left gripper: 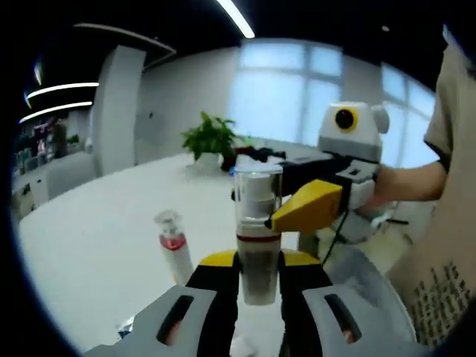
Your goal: Arrange the skincare products in the storage area until every visible bottle or jar stands upright without overlapping.
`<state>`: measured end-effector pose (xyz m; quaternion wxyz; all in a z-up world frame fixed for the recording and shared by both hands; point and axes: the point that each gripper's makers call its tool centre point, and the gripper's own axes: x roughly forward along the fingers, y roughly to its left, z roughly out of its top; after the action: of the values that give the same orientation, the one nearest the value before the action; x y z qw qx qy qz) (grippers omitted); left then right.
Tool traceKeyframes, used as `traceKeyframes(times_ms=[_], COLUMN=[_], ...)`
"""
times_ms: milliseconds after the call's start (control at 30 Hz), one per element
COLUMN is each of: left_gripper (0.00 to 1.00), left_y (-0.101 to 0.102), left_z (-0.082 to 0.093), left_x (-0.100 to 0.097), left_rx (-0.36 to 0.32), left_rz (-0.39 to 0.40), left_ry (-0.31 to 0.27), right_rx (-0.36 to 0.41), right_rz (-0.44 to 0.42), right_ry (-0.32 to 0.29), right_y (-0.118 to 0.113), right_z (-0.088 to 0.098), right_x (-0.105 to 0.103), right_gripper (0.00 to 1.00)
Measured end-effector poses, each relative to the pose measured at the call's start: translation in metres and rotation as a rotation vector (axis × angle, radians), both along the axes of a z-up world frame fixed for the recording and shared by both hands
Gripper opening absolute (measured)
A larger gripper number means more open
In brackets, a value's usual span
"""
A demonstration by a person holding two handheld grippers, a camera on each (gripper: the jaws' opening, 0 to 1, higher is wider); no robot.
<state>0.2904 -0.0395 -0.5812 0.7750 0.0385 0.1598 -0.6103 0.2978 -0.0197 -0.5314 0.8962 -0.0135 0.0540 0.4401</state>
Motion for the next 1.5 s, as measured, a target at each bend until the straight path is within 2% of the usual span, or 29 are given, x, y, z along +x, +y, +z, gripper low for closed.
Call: traceKeyframes(times_ms=[167,500,667,800,1033,1267,1500], left_gripper=[0.16,0.17,0.17,0.17,0.17,0.17,0.17], left_y=[-0.009,-0.019,-0.028,-0.035,-0.039,-0.038,-0.036], left_z=[-0.005,-0.017,-0.036,-0.059,-0.097,-0.134,-0.155], left_x=[0.008,0.024,0.032,0.038,0.050,0.062,0.067], left_rx=[0.009,0.014,0.041,0.082,0.107,0.167,0.217], left_rz=[-0.054,-0.103,-0.130,-0.166,-0.190,-0.203,-0.186], left_ry=[-0.015,-0.047,-0.060,-0.082,-0.048,-0.010,0.004], right_rx=[-0.012,0.015,-0.034,-0.068,-0.119,-0.194,-0.184], right_rz=[0.010,-0.025,-0.086,-0.143,-0.212,-0.272,-0.293], right_ry=[0.016,0.050,0.068,0.087,0.131,0.158,0.197], right_y=[-0.007,-0.014,-0.022,-0.028,-0.036,-0.035,-0.038], right_z=[-0.005,-0.018,-0.039,-0.060,-0.096,-0.129,-0.151], right_x=[0.008,0.026,0.035,0.041,0.052,0.061,0.069], right_gripper=[0.22,0.22,0.21,0.21,0.21,0.21,0.21])
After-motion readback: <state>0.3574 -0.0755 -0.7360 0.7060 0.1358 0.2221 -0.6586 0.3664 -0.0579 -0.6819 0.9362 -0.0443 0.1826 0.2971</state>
